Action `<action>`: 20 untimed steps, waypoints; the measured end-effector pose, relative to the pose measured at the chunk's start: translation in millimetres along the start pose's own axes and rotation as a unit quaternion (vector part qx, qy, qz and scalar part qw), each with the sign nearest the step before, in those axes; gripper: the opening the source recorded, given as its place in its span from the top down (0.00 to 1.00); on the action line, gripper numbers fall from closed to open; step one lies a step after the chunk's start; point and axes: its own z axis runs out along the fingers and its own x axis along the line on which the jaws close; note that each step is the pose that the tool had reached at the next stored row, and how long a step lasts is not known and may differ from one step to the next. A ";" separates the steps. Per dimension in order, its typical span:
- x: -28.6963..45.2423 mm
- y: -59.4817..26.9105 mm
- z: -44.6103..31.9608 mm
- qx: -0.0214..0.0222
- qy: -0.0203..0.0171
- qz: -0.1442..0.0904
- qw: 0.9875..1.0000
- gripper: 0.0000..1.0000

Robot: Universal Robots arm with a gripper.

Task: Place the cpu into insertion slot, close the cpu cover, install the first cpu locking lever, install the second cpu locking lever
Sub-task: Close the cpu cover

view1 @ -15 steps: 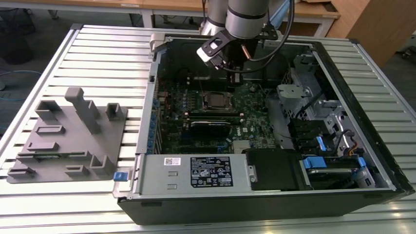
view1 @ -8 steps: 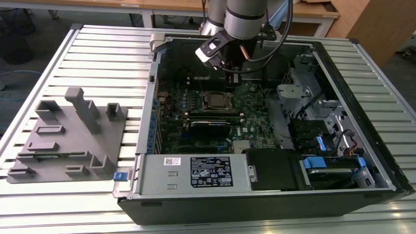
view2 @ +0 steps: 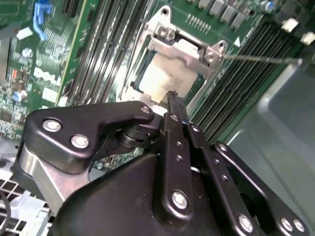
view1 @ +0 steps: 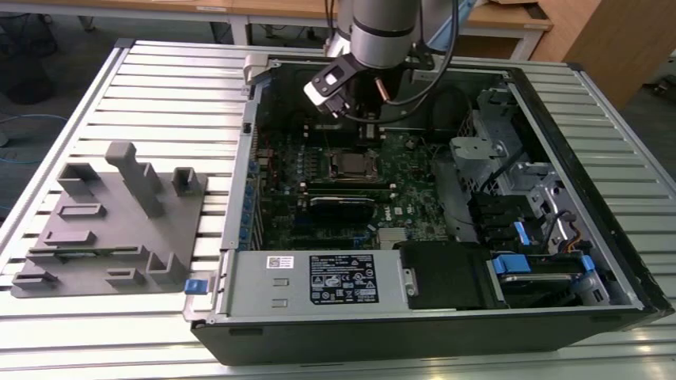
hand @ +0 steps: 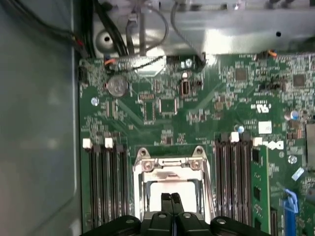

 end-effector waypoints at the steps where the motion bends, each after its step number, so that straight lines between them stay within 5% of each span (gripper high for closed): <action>1: -0.2 -2.1 0.9 0.000 0.000 0.000 1.000 0.89; 6: -4.4 -9.9 5.0 0.000 0.000 0.000 1.000 0.89; 20: -8.0 -10.4 6.8 0.000 0.000 0.000 1.000 0.89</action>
